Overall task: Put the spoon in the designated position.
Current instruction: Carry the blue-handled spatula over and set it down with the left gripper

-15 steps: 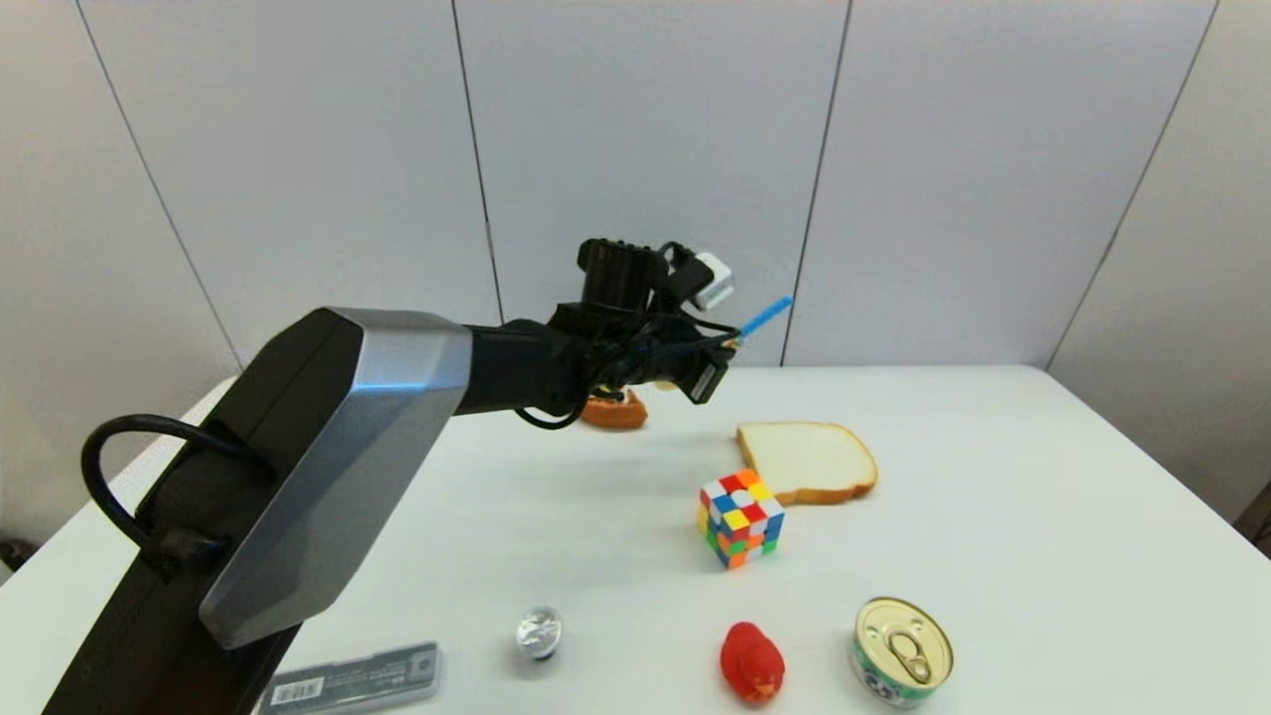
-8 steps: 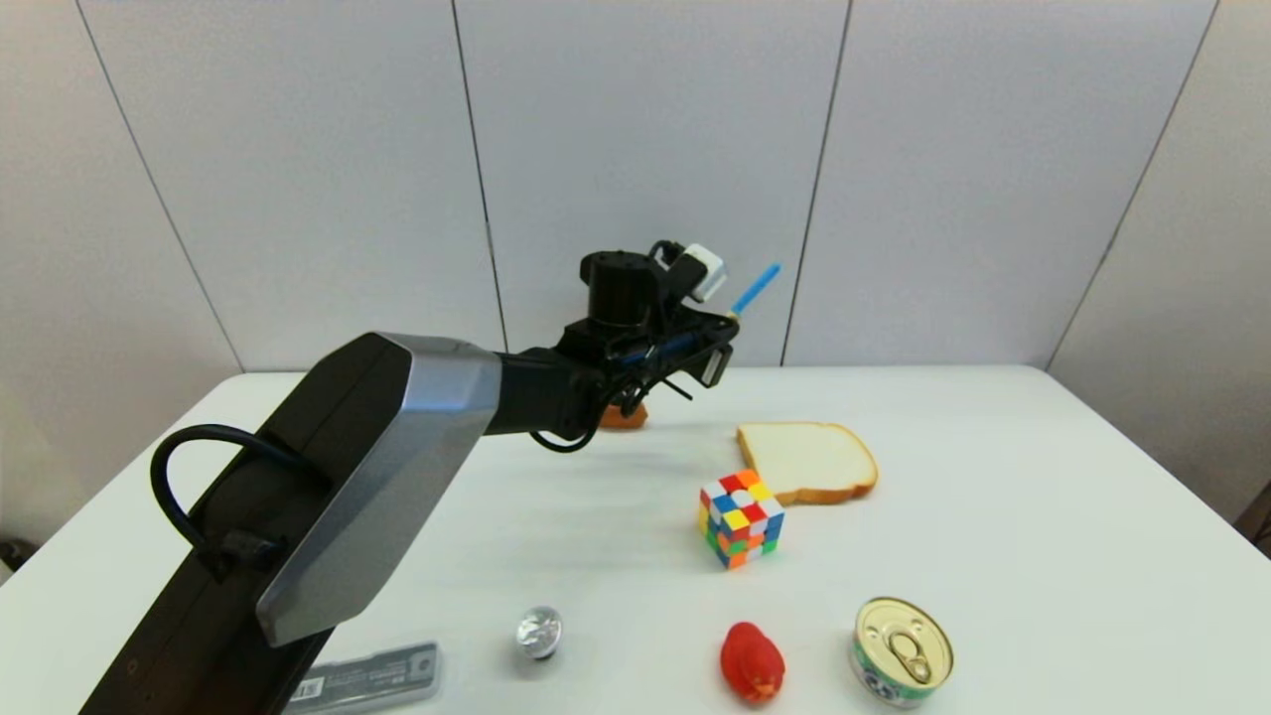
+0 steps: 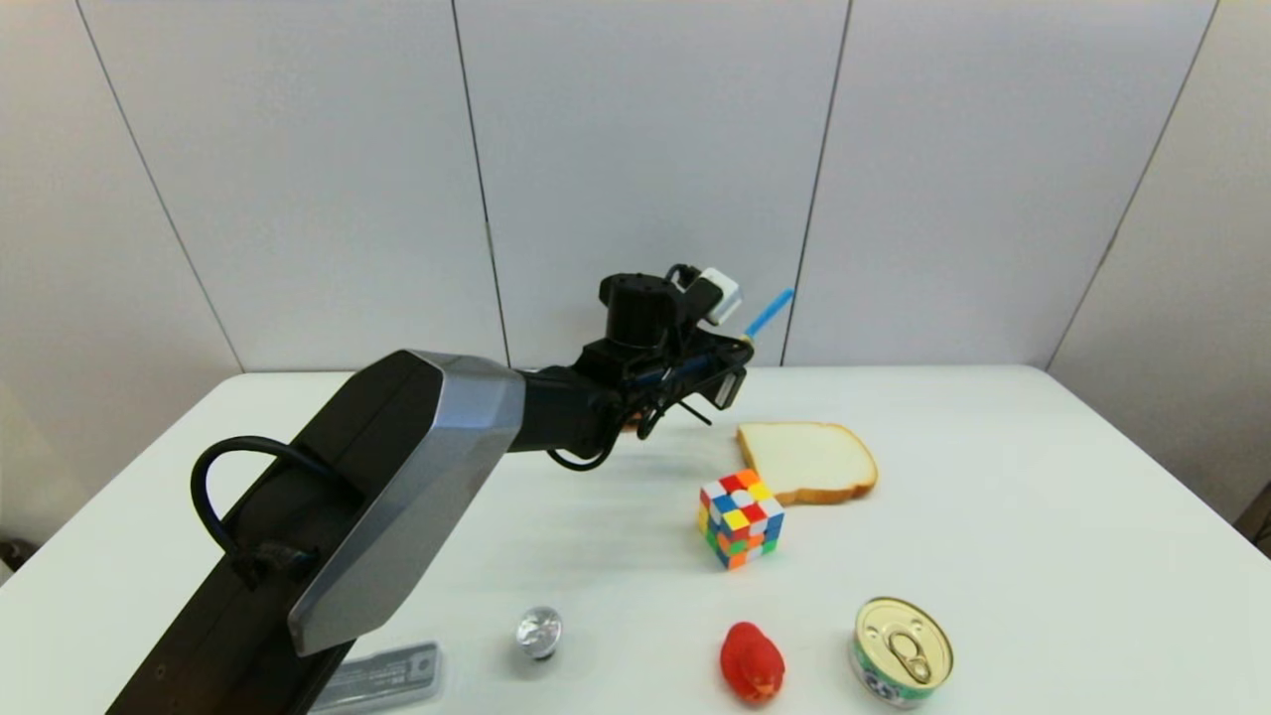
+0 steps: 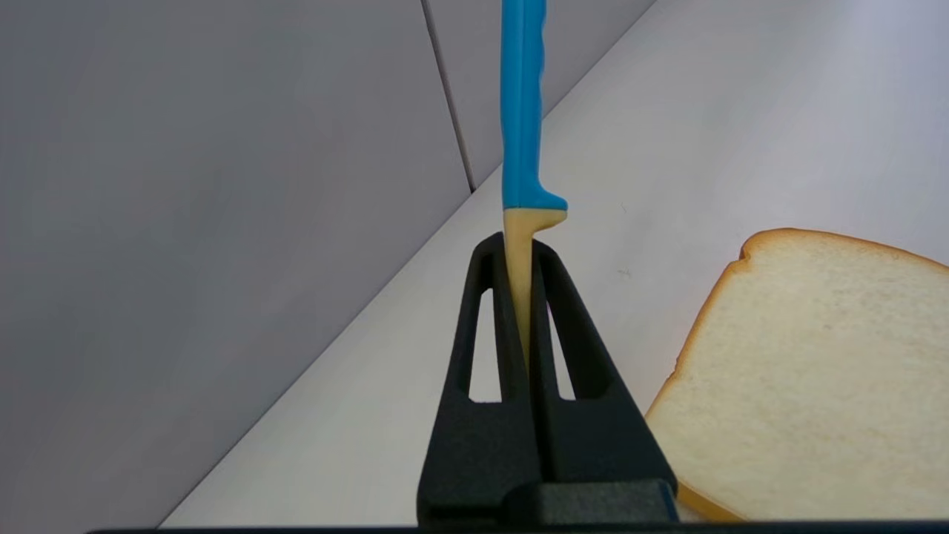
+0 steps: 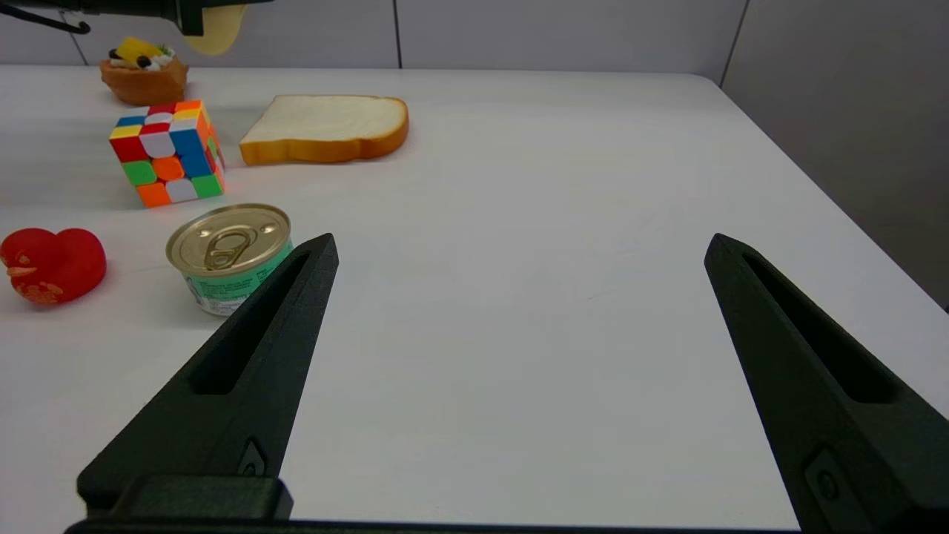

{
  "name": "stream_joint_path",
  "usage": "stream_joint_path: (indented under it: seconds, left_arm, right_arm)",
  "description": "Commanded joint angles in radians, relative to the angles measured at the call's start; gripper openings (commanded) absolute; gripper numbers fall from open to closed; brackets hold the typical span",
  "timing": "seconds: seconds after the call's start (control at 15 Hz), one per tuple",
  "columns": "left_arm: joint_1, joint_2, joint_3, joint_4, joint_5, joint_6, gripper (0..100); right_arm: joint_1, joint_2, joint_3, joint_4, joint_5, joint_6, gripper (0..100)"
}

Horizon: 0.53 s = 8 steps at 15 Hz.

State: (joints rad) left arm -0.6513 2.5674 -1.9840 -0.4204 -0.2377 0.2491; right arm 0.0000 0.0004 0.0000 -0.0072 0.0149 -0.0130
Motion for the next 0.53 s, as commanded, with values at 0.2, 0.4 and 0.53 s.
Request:
stream_joint_path:
  seconds: [0.2,0.4,0.53]
  left_arm:
    - [-0.005,0.017,-0.002,-0.001,-0.002,0.001,0]
    - [-0.007,0.036,-0.002,-0.004,-0.002,0.001,0]
    - [-0.008,0.04,-0.002,-0.006,-0.002,-0.001,0]
  right_arm:
    - [0.0,0.001,0.0,0.0,0.0,-0.001,100]
    - [0.0,0.001,0.0,0.0,0.0,-0.001,100]
    - [0.0,0.001,0.0,0.0,0.0,-0.001,100]
